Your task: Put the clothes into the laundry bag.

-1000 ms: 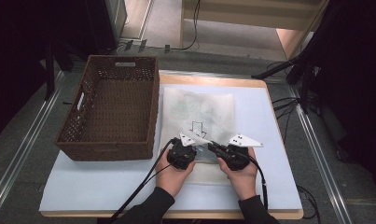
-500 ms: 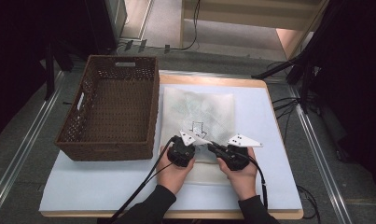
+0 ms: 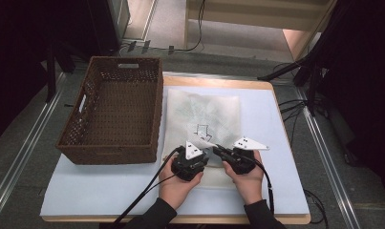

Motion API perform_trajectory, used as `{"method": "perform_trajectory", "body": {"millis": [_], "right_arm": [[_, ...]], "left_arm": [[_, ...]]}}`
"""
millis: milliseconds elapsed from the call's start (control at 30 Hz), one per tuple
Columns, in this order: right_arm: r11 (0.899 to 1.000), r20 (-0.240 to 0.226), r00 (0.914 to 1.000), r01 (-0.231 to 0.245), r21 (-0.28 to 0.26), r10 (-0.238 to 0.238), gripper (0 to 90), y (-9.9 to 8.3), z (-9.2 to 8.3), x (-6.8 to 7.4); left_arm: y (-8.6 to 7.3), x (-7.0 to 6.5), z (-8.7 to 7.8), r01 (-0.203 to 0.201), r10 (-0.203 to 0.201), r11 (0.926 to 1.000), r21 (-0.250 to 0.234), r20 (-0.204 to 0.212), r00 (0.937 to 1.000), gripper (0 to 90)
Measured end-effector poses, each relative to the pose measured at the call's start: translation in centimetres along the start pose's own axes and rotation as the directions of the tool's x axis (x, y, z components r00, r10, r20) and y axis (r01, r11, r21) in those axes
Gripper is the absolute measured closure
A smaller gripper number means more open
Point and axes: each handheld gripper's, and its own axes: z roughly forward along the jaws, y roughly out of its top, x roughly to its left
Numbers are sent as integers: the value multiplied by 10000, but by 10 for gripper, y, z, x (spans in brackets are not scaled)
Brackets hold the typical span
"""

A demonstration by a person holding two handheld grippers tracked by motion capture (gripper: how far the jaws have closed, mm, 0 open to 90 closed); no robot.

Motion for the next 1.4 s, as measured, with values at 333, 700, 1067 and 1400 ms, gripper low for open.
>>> {"method": "perform_trajectory", "body": {"millis": [333,700,1067,1400], "right_arm": [[10000,-6,10000,14,30,-14,866,-1,1,0],[9999,25,10000,3,126,-4,866,-2,2,2],[9994,78,9999,69,327,-72,869,-4,5,2],[9998,5,10000,16,180,-16,867,-2,0,3]], "left_arm": [[9,6,23,413,-395,9981,454,-401,9984,897],[21,10,43,736,-657,9962,473,-1505,9864,900],[22,13,40,359,-278,9990,270,-2580,9657,869],[-6,8,-24,-501,473,9986,-196,-1219,9914,793]]}}
